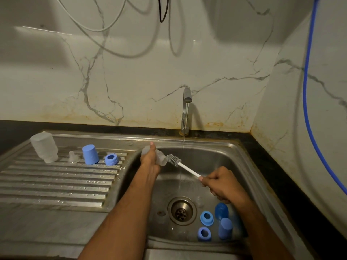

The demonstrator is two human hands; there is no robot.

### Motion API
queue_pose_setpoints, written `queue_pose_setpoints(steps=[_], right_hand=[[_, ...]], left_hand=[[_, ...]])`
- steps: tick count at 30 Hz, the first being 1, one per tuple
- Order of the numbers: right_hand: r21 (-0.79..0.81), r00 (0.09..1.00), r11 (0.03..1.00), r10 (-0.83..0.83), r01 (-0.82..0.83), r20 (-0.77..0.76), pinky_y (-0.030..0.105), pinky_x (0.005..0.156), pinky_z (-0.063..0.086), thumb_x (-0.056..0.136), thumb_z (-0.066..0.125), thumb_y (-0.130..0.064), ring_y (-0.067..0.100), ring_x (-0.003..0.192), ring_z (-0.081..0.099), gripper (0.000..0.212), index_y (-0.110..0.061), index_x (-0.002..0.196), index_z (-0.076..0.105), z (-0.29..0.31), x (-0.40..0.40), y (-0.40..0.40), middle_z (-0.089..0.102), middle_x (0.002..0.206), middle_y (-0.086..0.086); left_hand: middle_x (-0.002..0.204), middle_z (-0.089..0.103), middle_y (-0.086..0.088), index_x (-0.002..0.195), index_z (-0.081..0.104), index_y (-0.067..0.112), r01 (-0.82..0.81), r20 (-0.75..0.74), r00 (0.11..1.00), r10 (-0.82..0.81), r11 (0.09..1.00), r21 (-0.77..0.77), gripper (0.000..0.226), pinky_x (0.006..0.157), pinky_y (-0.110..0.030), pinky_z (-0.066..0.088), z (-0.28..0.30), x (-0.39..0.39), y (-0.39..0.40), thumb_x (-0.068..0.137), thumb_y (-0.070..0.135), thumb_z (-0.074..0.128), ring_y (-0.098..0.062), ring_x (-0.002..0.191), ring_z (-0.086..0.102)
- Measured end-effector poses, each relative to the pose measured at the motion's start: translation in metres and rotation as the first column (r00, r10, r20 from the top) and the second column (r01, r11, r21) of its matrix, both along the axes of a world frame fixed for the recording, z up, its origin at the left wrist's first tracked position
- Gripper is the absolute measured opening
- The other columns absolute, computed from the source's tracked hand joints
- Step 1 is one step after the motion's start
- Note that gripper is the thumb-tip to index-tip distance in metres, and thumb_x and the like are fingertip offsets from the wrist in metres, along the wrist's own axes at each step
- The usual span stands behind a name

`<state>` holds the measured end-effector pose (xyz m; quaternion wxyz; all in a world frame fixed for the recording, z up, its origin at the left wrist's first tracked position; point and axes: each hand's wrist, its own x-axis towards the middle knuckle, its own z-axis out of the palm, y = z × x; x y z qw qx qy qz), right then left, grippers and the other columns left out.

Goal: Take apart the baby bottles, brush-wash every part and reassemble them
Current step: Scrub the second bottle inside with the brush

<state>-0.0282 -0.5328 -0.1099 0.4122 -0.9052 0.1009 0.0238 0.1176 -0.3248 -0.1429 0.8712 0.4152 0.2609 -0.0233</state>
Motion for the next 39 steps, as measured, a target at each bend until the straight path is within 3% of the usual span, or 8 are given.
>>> queue_pose_setpoints(steps=[14,18,20,23,27,31,35,39], right_hand=[[-0.156,0.991,0.982,0.12,-0.109,0.06,0.022,0.047,0.043,0.098,0.065,-0.039,0.005,0.045,0.047,0.026,-0.023,0.079,0.074,-0.004,0.007,0.001,0.058,0.056,-0.001],[-0.136,0.976,0.968,0.216,-0.21,0.029,0.021,0.054,0.045,0.098,0.063,-0.021,0.007,0.06,0.057,0.01,-0.023,0.101,0.073,-0.006,0.01,0.012,0.066,0.073,0.0],[-0.109,0.973,0.967,0.231,-0.229,0.01,0.028,0.062,0.056,0.094,0.064,-0.011,0.016,0.071,0.065,0.019,-0.018,0.11,0.072,-0.009,0.013,0.013,0.069,0.084,0.005],[-0.137,0.982,0.973,0.19,-0.186,0.019,0.039,0.073,0.064,0.091,0.069,-0.014,0.018,0.079,0.07,0.015,-0.017,0.105,0.072,-0.018,0.019,0.013,0.07,0.089,0.005],[-0.342,0.994,0.938,0.086,-0.057,0.071,0.02,0.061,0.048,0.096,0.067,-0.025,0.008,0.073,0.06,0.008,-0.017,0.097,0.064,-0.022,0.022,0.015,0.063,0.089,0.0],[-0.546,0.985,0.837,0.054,0.045,0.164,0.026,0.07,0.05,0.103,0.053,-0.042,0.009,0.076,0.059,0.017,-0.026,0.106,0.059,-0.013,0.015,0.011,0.061,0.09,-0.005],[-0.596,0.967,0.8,0.09,0.071,0.237,0.026,0.072,0.054,0.104,0.048,-0.044,0.008,0.074,0.059,0.024,-0.025,0.106,0.062,-0.009,0.011,0.019,0.06,0.085,-0.006],[-0.617,0.959,0.782,0.099,0.091,0.267,0.025,0.069,0.05,0.106,0.045,-0.04,0.009,0.072,0.057,0.023,-0.024,0.106,0.062,-0.008,0.002,0.031,0.058,0.083,-0.007]], left_hand=[[0.117,0.061,-0.017,0.134,0.045,0.009,-0.005,0.021,1.0,0.006,0.996,-0.087,0.05,0.093,-0.048,0.057,0.001,-0.004,-0.008,0.095,0.033,0.067,-0.03,0.102,0.065],[0.11,0.061,-0.013,0.129,0.051,0.008,0.057,0.043,0.997,-0.057,0.998,0.004,0.041,0.077,-0.041,0.059,-0.001,-0.008,-0.018,0.098,0.032,0.064,-0.026,0.095,0.065],[0.11,0.06,-0.014,0.124,0.05,0.01,0.08,0.042,0.996,-0.082,0.996,0.043,0.039,0.064,-0.038,0.057,0.002,-0.012,-0.021,0.097,0.031,0.066,-0.027,0.093,0.064],[0.116,0.06,-0.019,0.128,0.049,0.01,0.112,0.047,0.992,-0.114,0.993,0.045,0.045,0.064,-0.041,0.059,0.002,-0.013,-0.023,0.092,0.027,0.072,-0.03,0.098,0.066],[0.11,0.061,-0.02,0.124,0.053,0.008,0.155,0.083,0.986,-0.146,0.981,-0.116,0.041,0.071,-0.043,0.059,0.005,-0.017,-0.019,0.091,0.024,0.07,-0.027,0.089,0.066],[0.105,0.061,-0.017,0.125,0.054,0.007,0.151,0.09,0.987,-0.135,0.968,-0.199,0.043,0.065,-0.041,0.059,0.007,-0.017,-0.02,0.089,0.024,0.072,-0.025,0.083,0.065],[0.12,0.062,-0.02,0.129,0.052,0.008,0.067,0.084,0.995,-0.054,0.984,-0.167,0.058,0.071,-0.043,0.062,0.009,-0.016,-0.02,0.082,0.024,0.082,-0.03,0.102,0.068],[0.121,0.062,-0.023,0.131,0.05,0.004,0.055,0.136,0.99,-0.024,0.972,-0.227,0.056,0.068,-0.04,0.062,0.013,-0.014,-0.017,0.085,0.018,0.079,-0.028,0.099,0.07]])
